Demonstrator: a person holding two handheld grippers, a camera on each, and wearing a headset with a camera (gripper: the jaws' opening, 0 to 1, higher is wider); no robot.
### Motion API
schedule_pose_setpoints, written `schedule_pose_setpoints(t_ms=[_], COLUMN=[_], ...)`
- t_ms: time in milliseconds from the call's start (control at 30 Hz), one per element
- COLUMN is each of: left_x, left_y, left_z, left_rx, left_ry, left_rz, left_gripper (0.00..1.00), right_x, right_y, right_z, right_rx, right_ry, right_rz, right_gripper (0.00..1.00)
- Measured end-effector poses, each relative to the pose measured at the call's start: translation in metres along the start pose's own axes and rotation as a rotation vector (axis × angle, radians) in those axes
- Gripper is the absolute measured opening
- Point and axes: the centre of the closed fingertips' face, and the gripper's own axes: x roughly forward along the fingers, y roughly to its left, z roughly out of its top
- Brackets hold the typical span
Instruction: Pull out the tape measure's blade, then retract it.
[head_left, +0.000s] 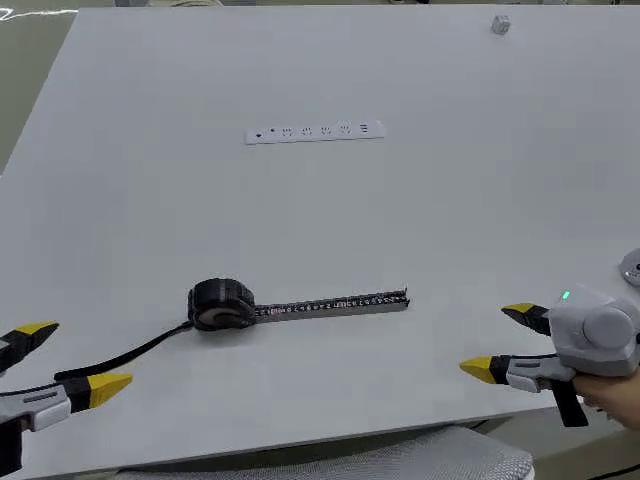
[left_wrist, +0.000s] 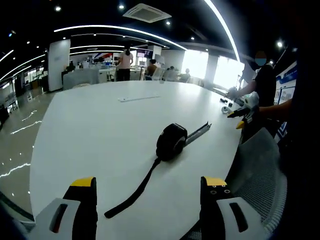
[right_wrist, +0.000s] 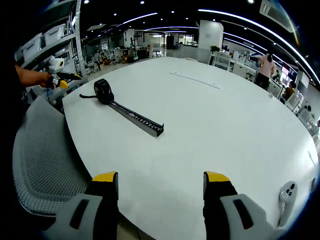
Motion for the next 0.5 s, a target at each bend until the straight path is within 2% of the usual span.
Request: schedule_pose_setpoints(t_ms=[100,200,367,500], left_x=[-0.007,-0.01,-0.004,0.002], left_y=[0.002,0.006,0.01,0.012], left_z=[-0.003,-0.006,-0.009,-0.009], left_rx=[-0.008,-0.023,-0.033,-0.044], left_ry=[-0.001,-0.01,-0.014,-0.011], left_rz=[0.015,0.038,0.049,0.031], left_gripper=[0.84,0.9,1.0,1.0], right_x=[-0.004,-0.009,-0.014,-0.018], right_y=[0.001,0.001,-0.004,-0.017], right_z=[0.002,0.004,0.002,-0.002], right_rx=[0.018,0.039,0.073,0.059], right_ry=[-0.012,-0.022,-0.032,-0.032], right_rz=[-0.004,-0.012,-0.031,-0.078], right_gripper=[0.77,0.85,0.98,1.0])
